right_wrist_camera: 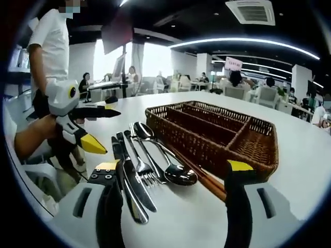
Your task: Arrange the knives, forks, and spoons in their matching storage slots by inserting each utensil handle-first until every utensil is classified and aligned in the correct compartment
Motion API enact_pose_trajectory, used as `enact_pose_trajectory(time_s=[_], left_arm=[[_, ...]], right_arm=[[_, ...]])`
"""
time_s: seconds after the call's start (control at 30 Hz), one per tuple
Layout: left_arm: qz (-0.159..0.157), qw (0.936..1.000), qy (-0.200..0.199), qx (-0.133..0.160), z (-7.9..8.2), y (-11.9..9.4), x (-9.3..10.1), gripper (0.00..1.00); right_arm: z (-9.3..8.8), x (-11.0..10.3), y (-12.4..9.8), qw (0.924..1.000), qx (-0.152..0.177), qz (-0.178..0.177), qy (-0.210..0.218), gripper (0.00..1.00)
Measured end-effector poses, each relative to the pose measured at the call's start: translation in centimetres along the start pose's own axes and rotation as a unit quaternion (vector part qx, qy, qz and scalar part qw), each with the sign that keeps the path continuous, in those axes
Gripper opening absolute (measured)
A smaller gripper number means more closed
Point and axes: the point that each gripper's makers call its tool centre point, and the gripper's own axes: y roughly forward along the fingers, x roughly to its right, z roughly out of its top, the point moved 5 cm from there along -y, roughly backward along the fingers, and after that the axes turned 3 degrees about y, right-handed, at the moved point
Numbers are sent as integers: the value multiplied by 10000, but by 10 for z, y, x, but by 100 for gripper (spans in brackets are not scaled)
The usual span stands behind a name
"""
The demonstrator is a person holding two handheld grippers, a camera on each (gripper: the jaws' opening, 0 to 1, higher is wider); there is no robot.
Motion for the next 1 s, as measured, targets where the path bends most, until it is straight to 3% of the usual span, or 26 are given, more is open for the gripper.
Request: enact_pose_trajectory(time_s=[0.23,0.57,0.7,1.0], left_arm=[[-8,10000,39,-27,-1,-2,1,93],[-59,10000,77,-14,0,-5,6,93],[-51,9999,95,-23,0,-5,5,93],[31,10000,53,-28,-3,-12,3,93]], right_arm=[[1,-4,9,9997,-91,222,-75,73],[-2,-10,16,9988,-219,388,-196,70],[4,-7,16,9991,-82,298,-288,69],[6,-5,24,9988,-150,401,-255,68]])
